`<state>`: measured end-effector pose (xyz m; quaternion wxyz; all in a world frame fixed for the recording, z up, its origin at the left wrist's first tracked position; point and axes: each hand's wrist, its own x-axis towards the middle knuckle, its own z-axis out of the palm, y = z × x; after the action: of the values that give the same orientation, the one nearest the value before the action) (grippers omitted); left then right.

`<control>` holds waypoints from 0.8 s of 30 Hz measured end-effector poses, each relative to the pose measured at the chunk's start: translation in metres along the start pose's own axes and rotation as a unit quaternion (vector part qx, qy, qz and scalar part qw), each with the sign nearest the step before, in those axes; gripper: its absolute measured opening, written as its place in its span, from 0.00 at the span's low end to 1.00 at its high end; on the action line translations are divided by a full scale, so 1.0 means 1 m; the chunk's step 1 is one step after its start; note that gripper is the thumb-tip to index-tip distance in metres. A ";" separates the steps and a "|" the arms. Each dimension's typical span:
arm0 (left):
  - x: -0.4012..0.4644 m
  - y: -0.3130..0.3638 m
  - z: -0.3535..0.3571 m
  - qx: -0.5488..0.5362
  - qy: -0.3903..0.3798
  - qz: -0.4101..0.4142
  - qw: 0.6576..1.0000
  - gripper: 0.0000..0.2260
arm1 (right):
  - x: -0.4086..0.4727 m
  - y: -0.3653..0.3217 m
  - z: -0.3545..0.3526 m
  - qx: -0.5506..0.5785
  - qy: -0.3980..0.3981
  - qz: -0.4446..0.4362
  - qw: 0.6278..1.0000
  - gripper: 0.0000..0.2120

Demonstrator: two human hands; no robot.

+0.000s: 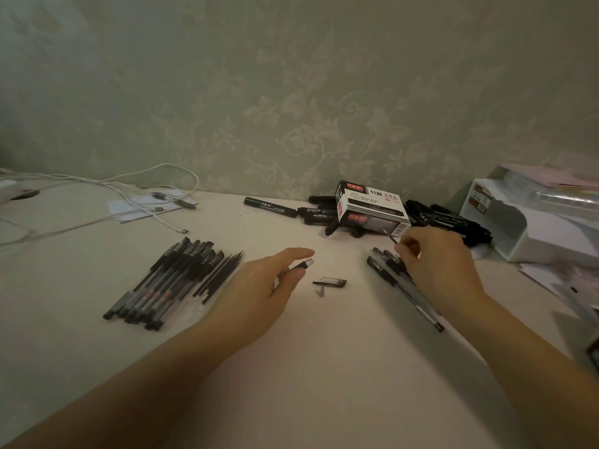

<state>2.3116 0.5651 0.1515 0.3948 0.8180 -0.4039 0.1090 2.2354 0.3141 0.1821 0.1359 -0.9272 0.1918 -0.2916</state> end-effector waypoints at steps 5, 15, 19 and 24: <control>0.001 -0.005 -0.004 0.033 0.027 -0.026 0.999 0.12 | -0.003 0.001 0.000 -0.113 -0.036 0.019 0.993 0.08; 0.011 -0.038 -0.040 0.213 0.126 -0.191 0.950 0.05 | -0.005 0.003 0.002 -0.163 -0.062 0.015 0.984 0.11; 0.011 -0.045 -0.051 0.253 0.102 -0.238 0.932 0.09 | -0.009 -0.013 0.006 -0.066 0.007 -0.056 0.996 0.08; 0.007 -0.040 -0.047 0.276 0.026 -0.234 0.932 0.09 | -0.029 -0.044 0.020 0.012 0.026 -0.128 0.991 0.05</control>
<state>2.3522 0.6102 0.1640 0.1784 0.9629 -0.1447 0.1420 2.2374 0.3687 0.1680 0.1037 -0.9345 0.0718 -0.3329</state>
